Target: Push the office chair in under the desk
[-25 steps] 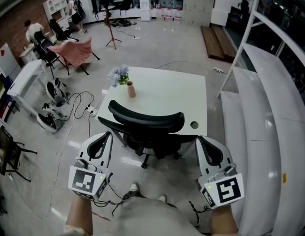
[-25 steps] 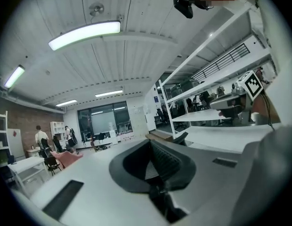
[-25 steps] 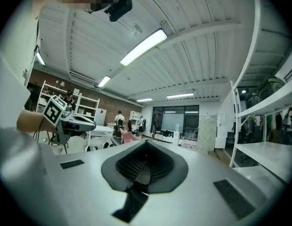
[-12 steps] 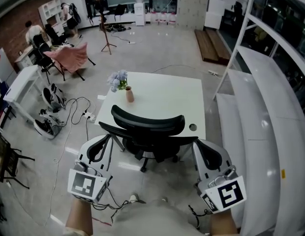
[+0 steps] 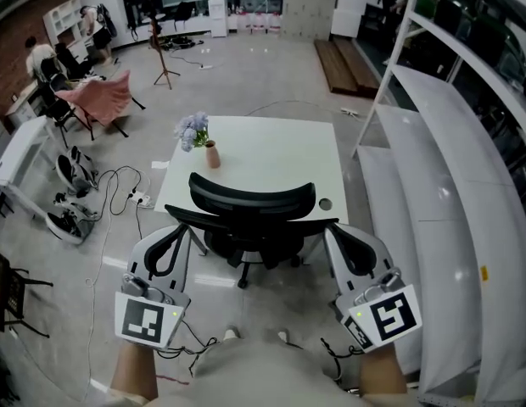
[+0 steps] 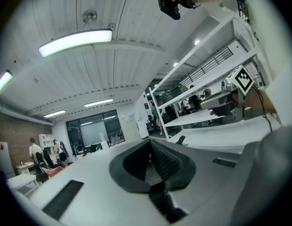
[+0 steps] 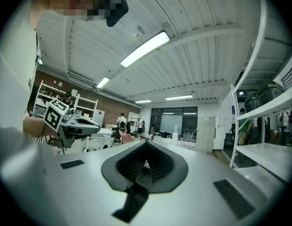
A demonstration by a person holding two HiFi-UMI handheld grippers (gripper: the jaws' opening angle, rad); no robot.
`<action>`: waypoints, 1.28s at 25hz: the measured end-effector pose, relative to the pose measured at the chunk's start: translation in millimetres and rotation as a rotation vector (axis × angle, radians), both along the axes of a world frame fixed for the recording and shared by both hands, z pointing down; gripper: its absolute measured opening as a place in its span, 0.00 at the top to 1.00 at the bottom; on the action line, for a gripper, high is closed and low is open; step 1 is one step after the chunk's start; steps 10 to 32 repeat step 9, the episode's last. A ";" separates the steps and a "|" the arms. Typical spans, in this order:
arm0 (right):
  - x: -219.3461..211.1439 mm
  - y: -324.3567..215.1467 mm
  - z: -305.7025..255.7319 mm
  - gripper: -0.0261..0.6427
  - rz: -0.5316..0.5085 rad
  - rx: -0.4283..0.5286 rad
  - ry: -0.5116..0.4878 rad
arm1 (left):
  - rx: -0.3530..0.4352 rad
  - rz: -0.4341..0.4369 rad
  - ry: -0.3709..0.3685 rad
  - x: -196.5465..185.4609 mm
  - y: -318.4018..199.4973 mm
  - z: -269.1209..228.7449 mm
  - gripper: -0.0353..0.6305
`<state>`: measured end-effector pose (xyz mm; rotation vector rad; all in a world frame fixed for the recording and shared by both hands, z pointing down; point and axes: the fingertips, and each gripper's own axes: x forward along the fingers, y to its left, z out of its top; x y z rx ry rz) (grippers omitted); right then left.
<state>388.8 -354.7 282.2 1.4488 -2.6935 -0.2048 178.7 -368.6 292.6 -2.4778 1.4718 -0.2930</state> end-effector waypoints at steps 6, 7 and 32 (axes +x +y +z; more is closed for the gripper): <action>-10.0 3.3 5.0 0.95 0.023 -0.018 0.014 | -0.008 0.035 0.011 -4.1 3.4 0.8 0.94; -11.2 3.6 5.5 0.95 0.027 -0.020 0.015 | -0.007 0.037 0.012 -5.7 3.7 -0.2 0.94; -13.4 4.1 6.3 0.95 0.035 -0.024 0.015 | -0.004 0.042 0.014 -9.2 4.1 -2.3 0.94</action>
